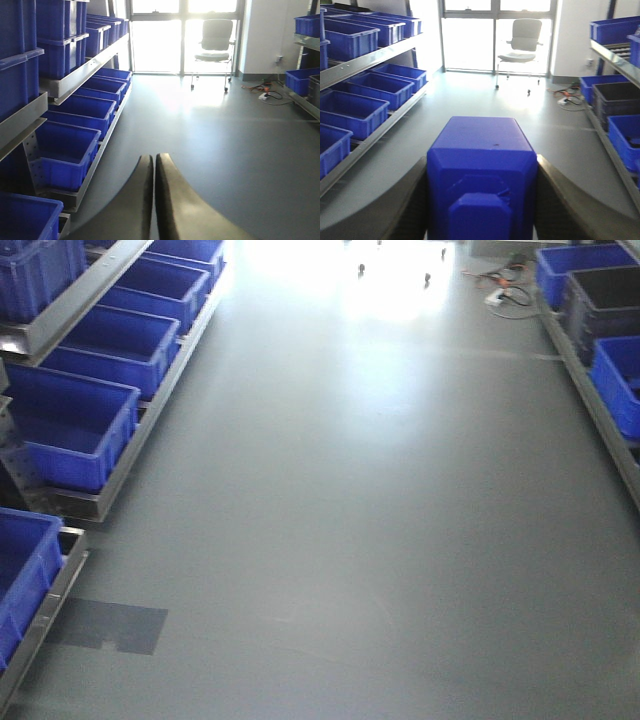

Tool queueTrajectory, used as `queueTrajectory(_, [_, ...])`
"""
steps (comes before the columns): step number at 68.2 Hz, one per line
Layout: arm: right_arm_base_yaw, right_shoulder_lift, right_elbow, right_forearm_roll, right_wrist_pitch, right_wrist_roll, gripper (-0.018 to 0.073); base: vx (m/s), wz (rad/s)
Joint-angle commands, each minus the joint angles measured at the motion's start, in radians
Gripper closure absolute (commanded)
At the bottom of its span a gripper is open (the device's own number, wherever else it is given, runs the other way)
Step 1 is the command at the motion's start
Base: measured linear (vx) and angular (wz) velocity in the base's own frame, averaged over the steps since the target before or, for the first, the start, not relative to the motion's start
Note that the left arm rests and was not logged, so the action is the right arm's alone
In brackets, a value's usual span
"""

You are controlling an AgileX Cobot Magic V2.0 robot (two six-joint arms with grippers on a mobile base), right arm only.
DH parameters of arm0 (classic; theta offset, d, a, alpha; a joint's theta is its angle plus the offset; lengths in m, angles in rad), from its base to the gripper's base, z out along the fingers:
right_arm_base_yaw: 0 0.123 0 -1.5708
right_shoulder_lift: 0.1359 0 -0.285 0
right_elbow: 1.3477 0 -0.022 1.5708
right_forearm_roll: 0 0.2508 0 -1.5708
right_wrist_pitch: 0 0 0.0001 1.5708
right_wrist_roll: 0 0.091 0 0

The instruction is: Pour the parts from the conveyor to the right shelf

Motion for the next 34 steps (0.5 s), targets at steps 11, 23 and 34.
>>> queueTrajectory(11, [-0.004,0.009,-0.029,0.001,-0.086,-0.006,0.0568,0.4,0.48])
queueTrajectory(23, [-0.004,0.009,-0.029,0.001,-0.086,-0.006,0.0568,0.35,0.8])
queueTrajectory(34, [-0.004,0.009,-0.029,0.001,-0.086,-0.006,0.0568,0.3,0.89])
